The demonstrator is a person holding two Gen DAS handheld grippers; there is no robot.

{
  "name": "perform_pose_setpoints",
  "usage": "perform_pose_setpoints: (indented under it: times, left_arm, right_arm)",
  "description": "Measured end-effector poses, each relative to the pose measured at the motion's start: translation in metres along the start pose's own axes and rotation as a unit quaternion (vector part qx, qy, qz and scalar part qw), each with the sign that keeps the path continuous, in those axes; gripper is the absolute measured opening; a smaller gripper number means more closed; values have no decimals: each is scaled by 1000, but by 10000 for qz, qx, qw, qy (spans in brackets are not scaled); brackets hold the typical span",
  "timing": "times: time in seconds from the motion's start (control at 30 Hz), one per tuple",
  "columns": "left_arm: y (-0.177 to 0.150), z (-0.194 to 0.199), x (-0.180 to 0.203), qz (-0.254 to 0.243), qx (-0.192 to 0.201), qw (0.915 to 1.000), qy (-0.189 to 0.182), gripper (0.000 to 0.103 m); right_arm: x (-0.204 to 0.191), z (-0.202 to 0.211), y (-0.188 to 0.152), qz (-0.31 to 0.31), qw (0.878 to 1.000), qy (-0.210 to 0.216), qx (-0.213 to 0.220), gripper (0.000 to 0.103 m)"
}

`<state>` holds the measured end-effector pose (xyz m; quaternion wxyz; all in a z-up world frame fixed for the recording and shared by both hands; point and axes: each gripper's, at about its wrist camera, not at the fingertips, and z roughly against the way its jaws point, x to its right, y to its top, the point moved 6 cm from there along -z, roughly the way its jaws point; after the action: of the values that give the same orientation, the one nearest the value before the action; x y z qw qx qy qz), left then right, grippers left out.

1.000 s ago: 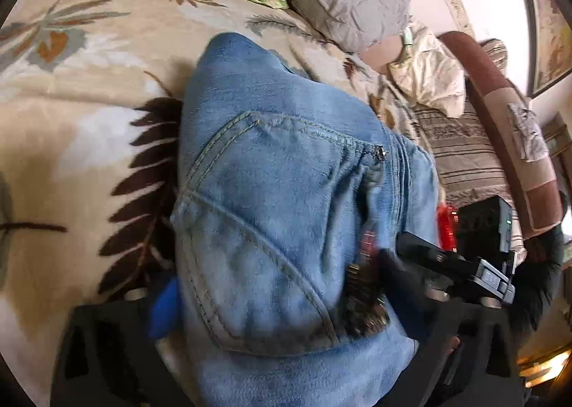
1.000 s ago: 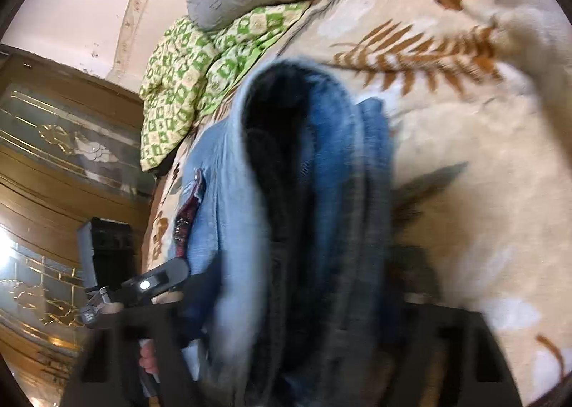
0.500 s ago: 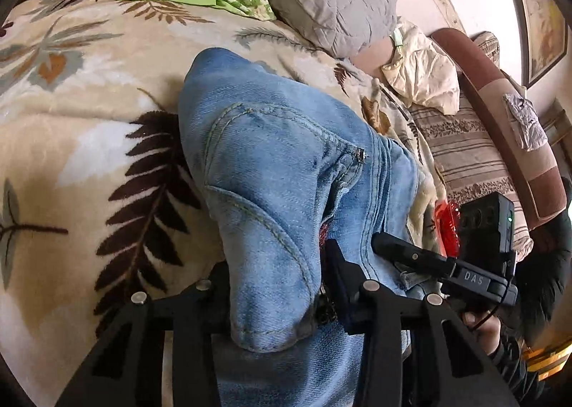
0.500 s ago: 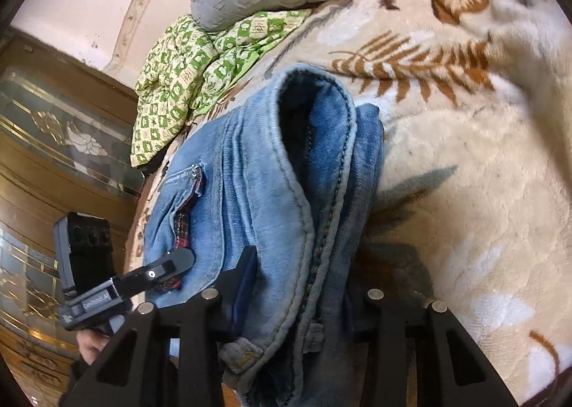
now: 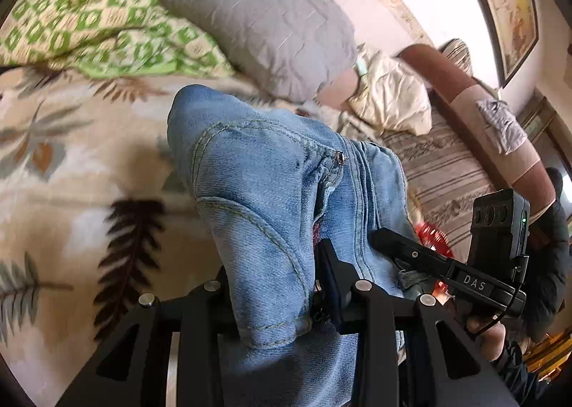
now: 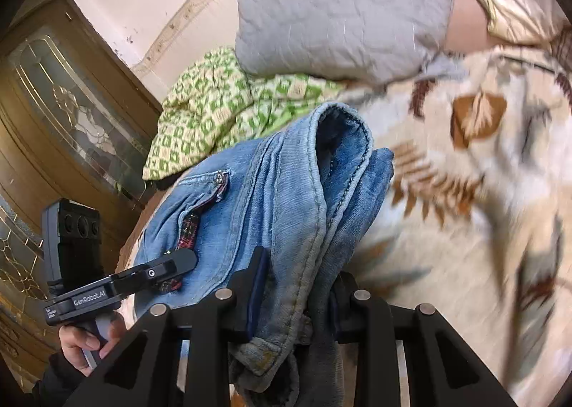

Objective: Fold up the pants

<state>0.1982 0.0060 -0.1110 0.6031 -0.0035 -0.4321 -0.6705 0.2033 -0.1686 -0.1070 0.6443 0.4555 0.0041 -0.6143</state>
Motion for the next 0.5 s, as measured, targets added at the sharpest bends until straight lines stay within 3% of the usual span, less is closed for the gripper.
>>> perform_pose_setpoints:
  times: [0.23, 0.4, 0.43, 0.5]
  left_arm:
    - [13, -30, -5, 222, -106, 9997, -65, 36]
    - [-16, -76, -39, 500, -750, 9958, 170, 40]
    - [-22, -81, -43, 504, -784, 9955, 188, 46]
    - [-26, -84, -50, 678, -762, 9948, 41, 49]
  right_arm:
    - [18, -14, 24, 56, 9996, -213, -158, 31]
    - [55, -58, -8, -179, 9962, -415, -750, 31]
    - [61, -65, -16, -134, 9952, -503, -830, 32]
    - [70, -71, -23, -200, 9959, -439, -760, 34]
